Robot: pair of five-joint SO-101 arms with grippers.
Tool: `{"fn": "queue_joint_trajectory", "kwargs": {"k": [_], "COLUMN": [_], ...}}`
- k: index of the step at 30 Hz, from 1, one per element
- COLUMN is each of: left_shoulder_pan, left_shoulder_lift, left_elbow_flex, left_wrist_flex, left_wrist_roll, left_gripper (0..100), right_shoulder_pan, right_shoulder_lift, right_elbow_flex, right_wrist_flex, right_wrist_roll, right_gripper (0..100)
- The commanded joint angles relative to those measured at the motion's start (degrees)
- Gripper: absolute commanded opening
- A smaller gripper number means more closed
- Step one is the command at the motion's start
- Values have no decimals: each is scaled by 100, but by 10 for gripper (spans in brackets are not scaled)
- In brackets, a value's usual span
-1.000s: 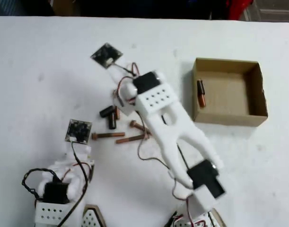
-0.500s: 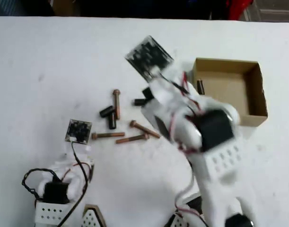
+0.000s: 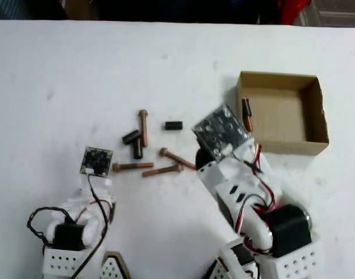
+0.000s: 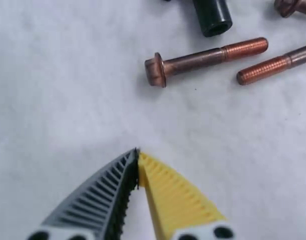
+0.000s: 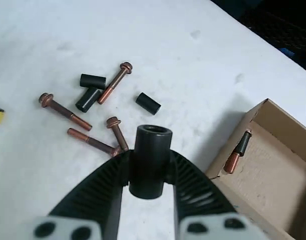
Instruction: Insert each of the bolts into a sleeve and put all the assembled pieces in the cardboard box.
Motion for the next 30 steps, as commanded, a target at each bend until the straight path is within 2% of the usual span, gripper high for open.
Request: {"fn": "queue_joint_trajectory", "kwargs": {"k": [1,10,19,25,30], "left_shoulder_pan": [-13,13,13,-22,-31], "left_shoulder_lift": [-48,-48,-48,-48,-57], "left_elbow_flex": [-18,-18,-18,-18,-26], "left_wrist_flex": [-149,-149,-176,-589,-879], "left_wrist_roll": [-62,-62,-62,-70,-158], "left_gripper": [24,24,26,27,29], "right_shoulder_pan": [338,488,488,497,716], "right_shoulder_lift": [-769,-1956,-2202,-2211,-2211], "right_elbow_flex": [826,2004,2998,3771,3991], "right_wrist_flex": [-558,-857,-1429,-2105,-2229], "right_wrist_roll": [35,26,-9,-9,-18], "right_gripper": [16,16,16,16,16]}}
